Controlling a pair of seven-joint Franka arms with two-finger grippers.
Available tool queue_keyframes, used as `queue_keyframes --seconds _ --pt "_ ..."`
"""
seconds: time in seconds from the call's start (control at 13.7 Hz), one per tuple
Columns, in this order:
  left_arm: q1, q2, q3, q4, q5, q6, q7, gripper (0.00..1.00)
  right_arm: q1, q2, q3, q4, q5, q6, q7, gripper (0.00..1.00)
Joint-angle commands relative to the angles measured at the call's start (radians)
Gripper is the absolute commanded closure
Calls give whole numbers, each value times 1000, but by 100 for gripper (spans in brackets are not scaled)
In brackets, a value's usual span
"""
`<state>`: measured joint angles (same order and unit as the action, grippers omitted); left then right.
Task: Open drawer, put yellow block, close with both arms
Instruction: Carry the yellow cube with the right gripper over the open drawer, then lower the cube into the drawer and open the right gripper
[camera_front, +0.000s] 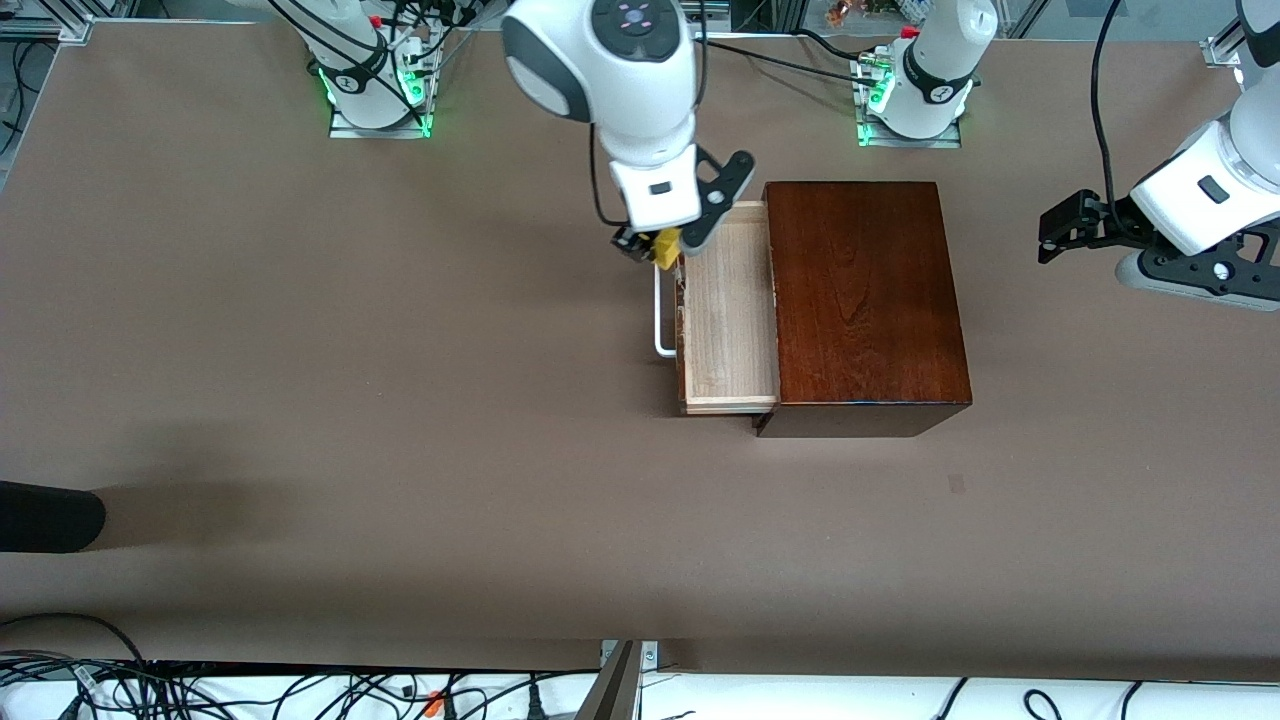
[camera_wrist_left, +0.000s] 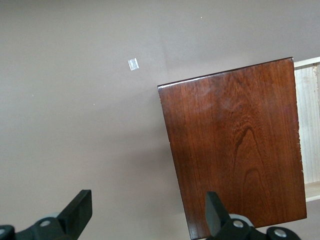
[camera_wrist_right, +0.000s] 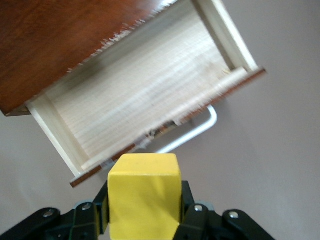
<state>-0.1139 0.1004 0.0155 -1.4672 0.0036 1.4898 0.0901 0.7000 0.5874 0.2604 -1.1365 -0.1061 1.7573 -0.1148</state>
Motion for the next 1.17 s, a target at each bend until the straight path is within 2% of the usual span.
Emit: queue_keyframes --seconds 0.0,0.07,0.37,1.1 --pt "2 -8 1 -1 -28 6 23 0 73 70 -7 49 -93 66 -55 95" --pt "2 -8 1 1 -28 7 23 0 90 92 -7 49 -127 102 -68 91" --pt "2 -8 1 2 -28 9 23 0 118 161 -12 49 -181 172 -118 88" --pt "2 -8 0 5 -28 9 23 0 122 187 -12 37 -181 201 -172 89"
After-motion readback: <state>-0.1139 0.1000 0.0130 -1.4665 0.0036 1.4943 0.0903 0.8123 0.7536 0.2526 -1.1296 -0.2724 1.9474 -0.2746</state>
